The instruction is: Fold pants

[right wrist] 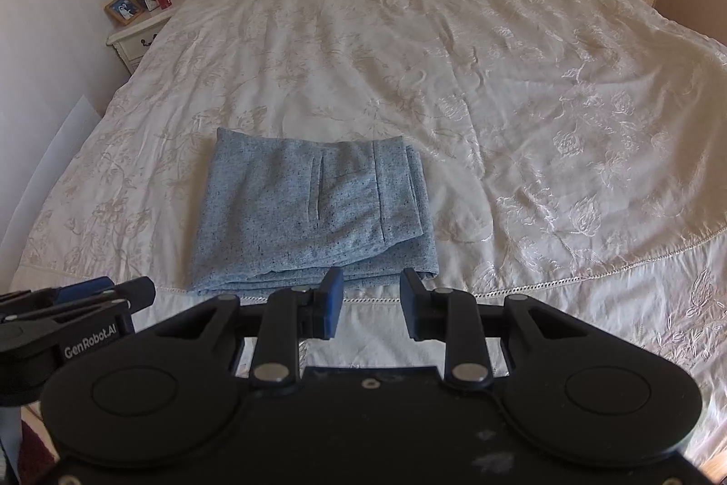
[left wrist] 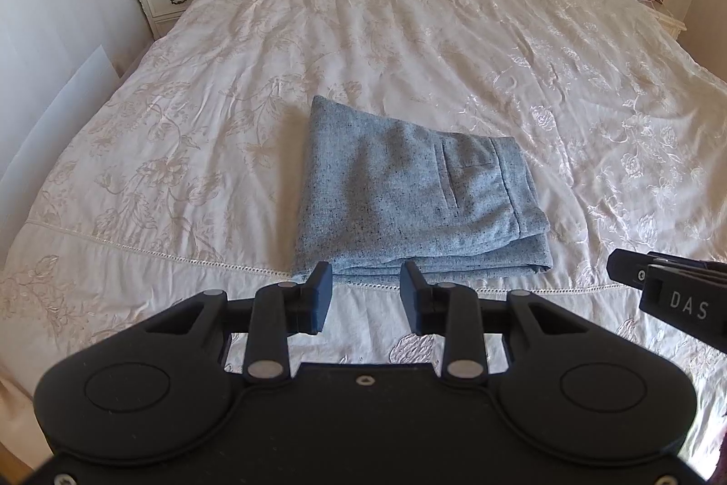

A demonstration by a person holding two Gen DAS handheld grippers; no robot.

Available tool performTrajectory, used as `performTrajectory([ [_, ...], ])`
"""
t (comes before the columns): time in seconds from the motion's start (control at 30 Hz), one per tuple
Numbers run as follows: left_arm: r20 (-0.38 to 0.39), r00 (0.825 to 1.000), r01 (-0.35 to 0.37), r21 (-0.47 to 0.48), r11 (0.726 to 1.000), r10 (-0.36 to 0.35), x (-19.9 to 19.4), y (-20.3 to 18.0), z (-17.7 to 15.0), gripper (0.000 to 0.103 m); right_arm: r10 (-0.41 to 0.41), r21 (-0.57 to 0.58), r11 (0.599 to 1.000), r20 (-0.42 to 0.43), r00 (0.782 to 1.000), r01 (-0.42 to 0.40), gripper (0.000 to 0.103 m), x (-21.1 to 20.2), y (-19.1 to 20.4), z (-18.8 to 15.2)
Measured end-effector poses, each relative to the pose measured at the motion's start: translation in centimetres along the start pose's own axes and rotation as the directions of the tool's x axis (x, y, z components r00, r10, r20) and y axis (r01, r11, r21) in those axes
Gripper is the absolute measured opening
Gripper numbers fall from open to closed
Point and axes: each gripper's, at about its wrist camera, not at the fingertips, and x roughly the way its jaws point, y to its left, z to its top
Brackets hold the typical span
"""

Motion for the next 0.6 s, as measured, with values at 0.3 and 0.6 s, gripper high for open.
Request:
performTrajectory([
  [0.3, -0.003, 1.0, -0.003, 0.004, 1.0, 0.003, -0.05, -0.15, -0.1, 0.043, 0.003, 0.0, 1.0, -0.004, 1.0, -0.003, 0.03, 0.21, -0.15, -0.07],
  [0.6, -0.003, 1.0, -0.007, 0.019, 1.0, 0.007, 0.02, -0.37, -0.02, 0.043, 0.007, 0.003, 1.0, -0.004, 1.0, -0.007, 0.03, 0.38, -0.3, -0.03],
])
